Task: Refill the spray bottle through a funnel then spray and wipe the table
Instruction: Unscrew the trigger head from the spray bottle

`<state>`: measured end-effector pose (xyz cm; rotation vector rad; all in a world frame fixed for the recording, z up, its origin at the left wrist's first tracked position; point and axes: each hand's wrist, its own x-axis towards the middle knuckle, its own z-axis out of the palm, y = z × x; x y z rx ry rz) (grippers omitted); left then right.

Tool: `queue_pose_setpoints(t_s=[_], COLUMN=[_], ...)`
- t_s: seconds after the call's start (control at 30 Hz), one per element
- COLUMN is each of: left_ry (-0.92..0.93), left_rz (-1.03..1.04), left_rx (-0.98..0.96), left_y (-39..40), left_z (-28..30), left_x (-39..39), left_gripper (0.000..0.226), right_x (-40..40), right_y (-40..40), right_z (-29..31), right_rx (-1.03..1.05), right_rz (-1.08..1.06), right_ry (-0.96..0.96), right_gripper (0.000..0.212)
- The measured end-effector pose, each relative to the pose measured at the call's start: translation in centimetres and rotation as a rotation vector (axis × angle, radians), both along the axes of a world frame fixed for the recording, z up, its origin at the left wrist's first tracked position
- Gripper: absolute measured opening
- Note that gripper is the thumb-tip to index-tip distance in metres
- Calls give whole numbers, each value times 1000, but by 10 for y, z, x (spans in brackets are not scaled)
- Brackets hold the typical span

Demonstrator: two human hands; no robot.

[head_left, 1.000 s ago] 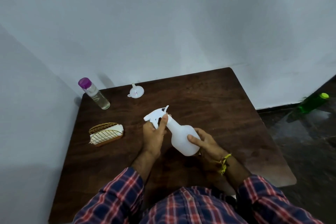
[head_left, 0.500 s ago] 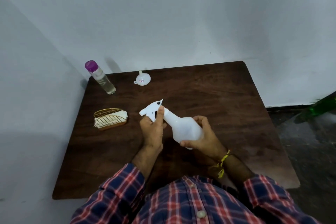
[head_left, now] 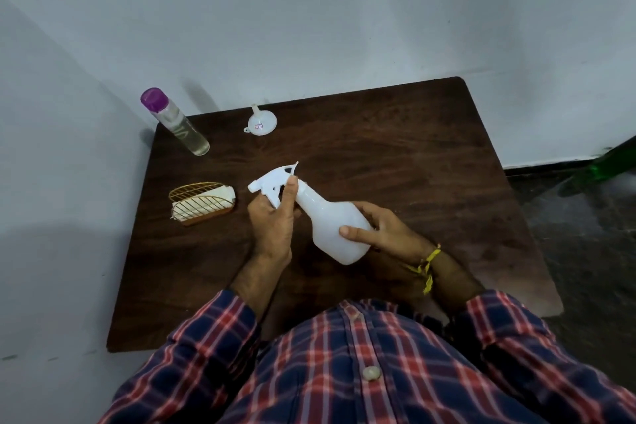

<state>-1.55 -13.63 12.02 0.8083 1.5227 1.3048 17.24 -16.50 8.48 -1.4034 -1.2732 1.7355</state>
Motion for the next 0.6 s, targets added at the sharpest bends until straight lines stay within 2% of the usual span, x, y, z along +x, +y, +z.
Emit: queue_pose_setpoints(t_s=[0.03,0.1,0.13,0.2,0.27,0.3,0.33,0.47,0.53,0.6], left_ry=[7,5,4,14,36,44,49,37,60,93], left_rz=[11,42,43,6,-35,-44,-43,-3,-32,-90], left_rx=[-2,-21,-35,-29,8,22,31,25,38,49], left_y=[-1,-4,-4,-4,-3,-2,-1,-3,-3,-3], left_z=[-1,-1,-2,0,3,4,6,11,12,13], left_x=[1,4,5,6,5,4,5,15,16,15], left_gripper=[8,5,4,7,17,19,18,10,12,11], right_x=[-1,-5,-7,-5,1,3,3,-6,-5,0], right_y=[-4,-8,-9,-3,2,3,1,-7,-2,2], right_z=[2,1,1,5,9,12,13,7,10,12], right_rx=[42,153,173,68,-48,-51,-23,252,159,30], right_rz=[-20,-35,-10,46,63,57,40,30,100,137], right_ry=[-51,-267,-317,-225,-68,-34,-35,-420,-329,-153], right_gripper=[78,97,108,116,96,84,80,118,119,101])
